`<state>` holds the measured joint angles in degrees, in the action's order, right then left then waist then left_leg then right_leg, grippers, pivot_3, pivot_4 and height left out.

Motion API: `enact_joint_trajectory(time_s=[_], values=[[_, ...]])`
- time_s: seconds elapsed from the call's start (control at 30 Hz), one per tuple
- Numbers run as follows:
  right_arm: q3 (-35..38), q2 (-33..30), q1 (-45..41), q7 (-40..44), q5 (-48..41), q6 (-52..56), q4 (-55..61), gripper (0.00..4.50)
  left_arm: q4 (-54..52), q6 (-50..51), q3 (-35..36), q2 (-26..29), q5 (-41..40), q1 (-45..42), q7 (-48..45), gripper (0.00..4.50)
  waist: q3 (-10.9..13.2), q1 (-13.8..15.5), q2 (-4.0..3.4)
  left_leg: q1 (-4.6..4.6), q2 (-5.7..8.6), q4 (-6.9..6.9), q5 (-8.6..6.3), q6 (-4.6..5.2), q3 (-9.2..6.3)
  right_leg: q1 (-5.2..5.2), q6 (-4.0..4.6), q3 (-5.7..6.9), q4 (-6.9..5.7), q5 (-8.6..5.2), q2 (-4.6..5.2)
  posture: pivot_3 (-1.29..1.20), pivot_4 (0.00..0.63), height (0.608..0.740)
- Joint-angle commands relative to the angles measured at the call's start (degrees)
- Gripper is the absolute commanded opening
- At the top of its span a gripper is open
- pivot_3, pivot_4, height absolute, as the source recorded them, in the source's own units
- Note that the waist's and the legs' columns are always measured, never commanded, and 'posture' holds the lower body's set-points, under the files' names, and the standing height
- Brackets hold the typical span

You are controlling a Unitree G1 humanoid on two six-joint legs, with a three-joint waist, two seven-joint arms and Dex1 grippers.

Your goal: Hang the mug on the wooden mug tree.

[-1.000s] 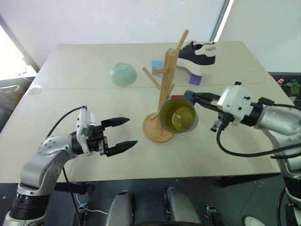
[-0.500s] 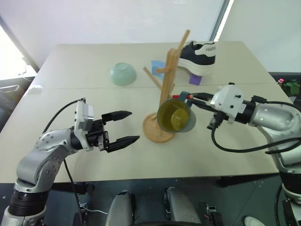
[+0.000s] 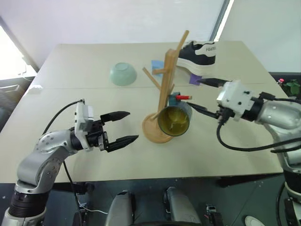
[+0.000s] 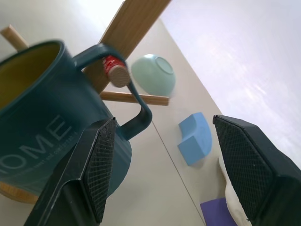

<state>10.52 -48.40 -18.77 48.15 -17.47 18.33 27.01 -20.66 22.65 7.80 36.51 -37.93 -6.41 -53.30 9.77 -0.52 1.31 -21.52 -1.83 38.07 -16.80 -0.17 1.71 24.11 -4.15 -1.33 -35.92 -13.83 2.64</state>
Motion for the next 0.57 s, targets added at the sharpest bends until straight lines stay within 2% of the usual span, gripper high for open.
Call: enact_joint_trajectory(time_s=[0.03, 0.17, 0.3, 0.57], values=[[8.7, 2.2, 5.8, -0.9, -6.3, 3.0, -0.7, 3.39, 4.6, -4.1, 3.4, -2.9, 4.2, 0.3, 6.3, 4.50, 0.0, 0.1, 0.07, 0.00, 0.00, 0.00, 0.00, 0.00, 0.00, -0.02, 0.00, 0.00, 0.01, 0.00, 0.02, 0.00, 0.150, 0.740], [11.3, 9.8, 12.5, -4.9, -6.7, -0.8, -6.4, 3.39, 10.0, -7.3, 5.3, -6.6, 7.6, 0.9, 11.8, 4.50, 0.0, -0.2, 0.19, 0.02, -0.01, 0.00, 0.00, 0.00, -0.03, -0.10, -0.01, 0.02, 0.07, 0.01, 0.02, 0.00, 0.150, 0.740], [10.2, 17.7, 16.6, -9.1, -4.9, -5.7, -11.3, 3.39, 14.0, -8.4, 7.4, -9.9, 10.5, 1.4, 19.0, 4.50, 0.0, -0.3, 0.18, 0.06, -0.03, -0.01, 0.00, 0.00, 0.02, -0.05, -0.02, -0.02, -0.03, 0.02, 0.03, 0.00, 0.150, 0.740], [7.2, 23.1, 16.3, -11.4, -3.3, -11.7, -17.8, 3.39, 17.4, -13.9, 7.9, -11.3, 13.0, 4.0, 19.6, 4.50, 0.0, -0.3, 0.16, 0.09, -0.08, -0.01, 0.00, 0.00, 0.02, -0.02, -0.01, -0.02, -0.11, 0.02, 0.04, 0.00, 0.150, 0.740]])
